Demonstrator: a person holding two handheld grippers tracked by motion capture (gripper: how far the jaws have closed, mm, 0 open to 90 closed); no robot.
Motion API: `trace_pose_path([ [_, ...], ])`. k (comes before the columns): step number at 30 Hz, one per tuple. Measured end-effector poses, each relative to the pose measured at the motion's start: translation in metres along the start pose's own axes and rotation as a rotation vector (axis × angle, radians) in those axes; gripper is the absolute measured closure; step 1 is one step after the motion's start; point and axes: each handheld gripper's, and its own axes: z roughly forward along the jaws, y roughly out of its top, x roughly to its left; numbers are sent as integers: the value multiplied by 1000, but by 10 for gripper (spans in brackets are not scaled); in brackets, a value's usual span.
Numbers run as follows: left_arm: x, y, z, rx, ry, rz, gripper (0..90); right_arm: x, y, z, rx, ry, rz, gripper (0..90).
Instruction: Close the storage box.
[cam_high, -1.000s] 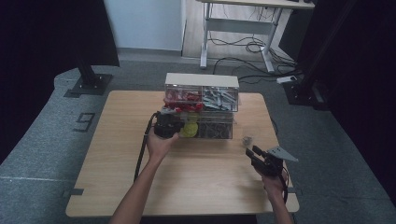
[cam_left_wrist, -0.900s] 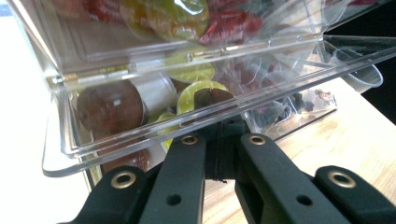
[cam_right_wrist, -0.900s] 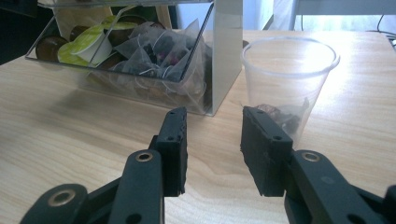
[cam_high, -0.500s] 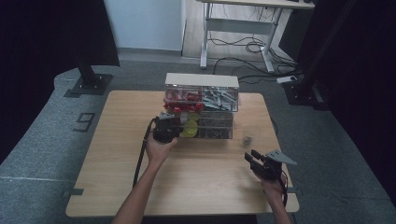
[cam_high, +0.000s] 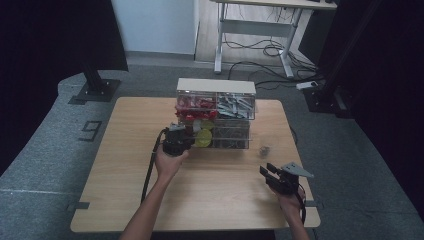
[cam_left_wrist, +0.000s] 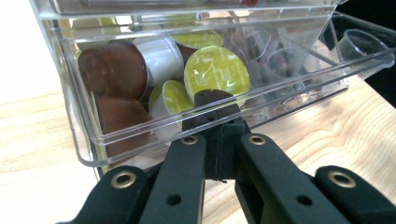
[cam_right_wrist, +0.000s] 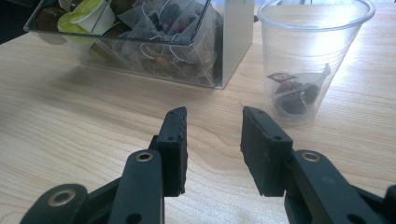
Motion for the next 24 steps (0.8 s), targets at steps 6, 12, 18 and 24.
trace_pose_path([
  [6,2,-8,2,17,0,4,900,-1,-2,2,10,13,12,607],
  [12,4,-15,5,23,1,-3,900,0,-3,2,13,22,17,607],
  [18,4,-20,9,40,3,0,900,0,-3,3,16,28,21,607],
  [24,4,-23,12,46,0,-1,900,0,-3,3,16,28,20,607],
])
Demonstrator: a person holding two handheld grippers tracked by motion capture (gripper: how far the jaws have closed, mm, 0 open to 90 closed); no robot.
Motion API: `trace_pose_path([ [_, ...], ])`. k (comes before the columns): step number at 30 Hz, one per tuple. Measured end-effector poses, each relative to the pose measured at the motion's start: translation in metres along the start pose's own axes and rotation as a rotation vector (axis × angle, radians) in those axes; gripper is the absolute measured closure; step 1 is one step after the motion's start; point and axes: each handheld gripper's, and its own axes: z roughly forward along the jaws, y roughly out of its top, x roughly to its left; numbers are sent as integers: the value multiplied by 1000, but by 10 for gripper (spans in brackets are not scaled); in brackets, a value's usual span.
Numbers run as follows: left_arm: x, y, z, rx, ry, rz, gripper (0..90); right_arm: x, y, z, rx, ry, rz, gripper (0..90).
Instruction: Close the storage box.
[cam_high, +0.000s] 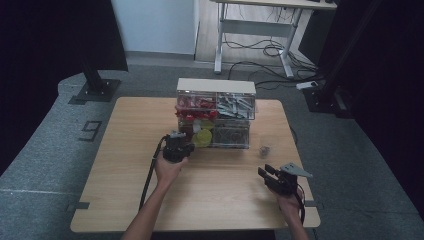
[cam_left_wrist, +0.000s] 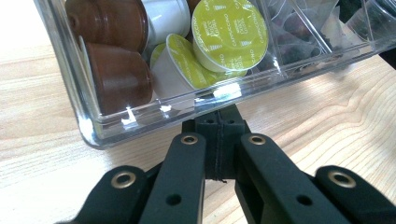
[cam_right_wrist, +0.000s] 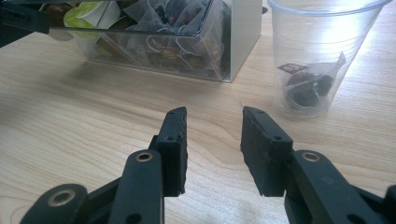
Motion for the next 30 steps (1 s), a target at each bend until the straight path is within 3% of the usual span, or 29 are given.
trace_pose_path([
  [30,-4,-11,10,20,-19,-6,900,-1,-1,1,7,-7,-3,605],
])
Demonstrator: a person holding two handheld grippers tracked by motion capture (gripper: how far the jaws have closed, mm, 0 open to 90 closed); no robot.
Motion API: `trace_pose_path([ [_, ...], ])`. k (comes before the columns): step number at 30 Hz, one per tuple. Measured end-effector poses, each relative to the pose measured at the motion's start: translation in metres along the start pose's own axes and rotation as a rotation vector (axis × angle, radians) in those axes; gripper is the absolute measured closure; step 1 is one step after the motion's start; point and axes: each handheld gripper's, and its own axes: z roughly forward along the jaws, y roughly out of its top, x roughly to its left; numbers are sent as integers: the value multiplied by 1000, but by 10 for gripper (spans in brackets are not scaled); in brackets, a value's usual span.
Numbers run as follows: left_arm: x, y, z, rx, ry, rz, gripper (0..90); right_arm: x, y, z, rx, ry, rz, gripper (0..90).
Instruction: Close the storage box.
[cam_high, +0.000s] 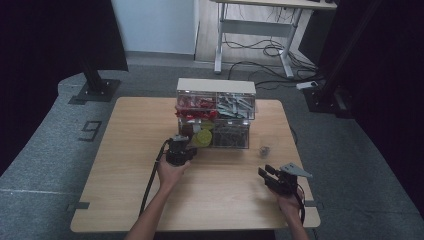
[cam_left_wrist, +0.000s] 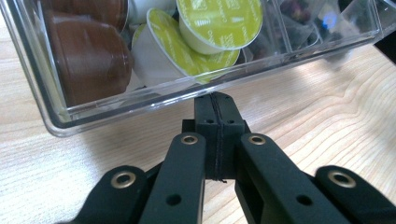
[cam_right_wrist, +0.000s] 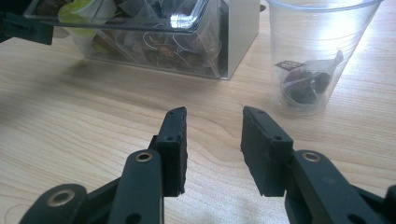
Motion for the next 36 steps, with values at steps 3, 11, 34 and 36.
trace_pose_path([
  [3,0,0,0,-1,-2,-3,900,1,0,0,3,1,-1,605],
  [11,-8,-4,-7,-44,-4,24,895,1,0,0,5,6,-4,600],
  [34,-9,-58,-44,-71,-20,113,481,6,-7,-1,49,24,-40,513],
  [36,-8,-64,-49,-75,-10,127,466,5,-8,-1,57,21,-42,505],
])
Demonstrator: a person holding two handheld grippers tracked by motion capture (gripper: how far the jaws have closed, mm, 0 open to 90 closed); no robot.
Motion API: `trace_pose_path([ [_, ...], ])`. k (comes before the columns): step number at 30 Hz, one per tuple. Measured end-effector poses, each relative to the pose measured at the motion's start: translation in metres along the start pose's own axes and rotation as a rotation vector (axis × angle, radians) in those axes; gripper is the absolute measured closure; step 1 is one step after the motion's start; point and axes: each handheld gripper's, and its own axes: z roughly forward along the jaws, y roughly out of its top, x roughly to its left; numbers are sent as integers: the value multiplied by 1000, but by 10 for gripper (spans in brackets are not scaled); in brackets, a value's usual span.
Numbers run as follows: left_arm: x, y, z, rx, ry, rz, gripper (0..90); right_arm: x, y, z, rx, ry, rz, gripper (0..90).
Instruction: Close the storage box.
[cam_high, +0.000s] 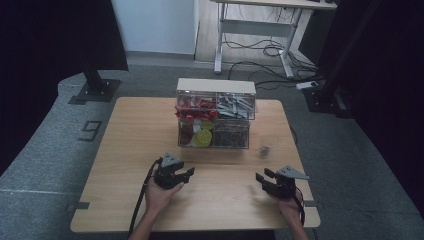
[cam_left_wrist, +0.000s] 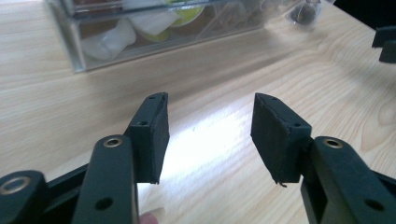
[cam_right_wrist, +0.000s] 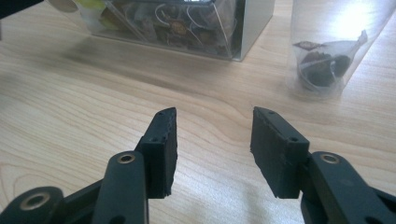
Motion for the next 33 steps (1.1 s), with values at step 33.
trace_pose_path([
  [33,21,-48,-27,74,87,-5,429,-6,-20,-12,79,-60,-12,449],
])
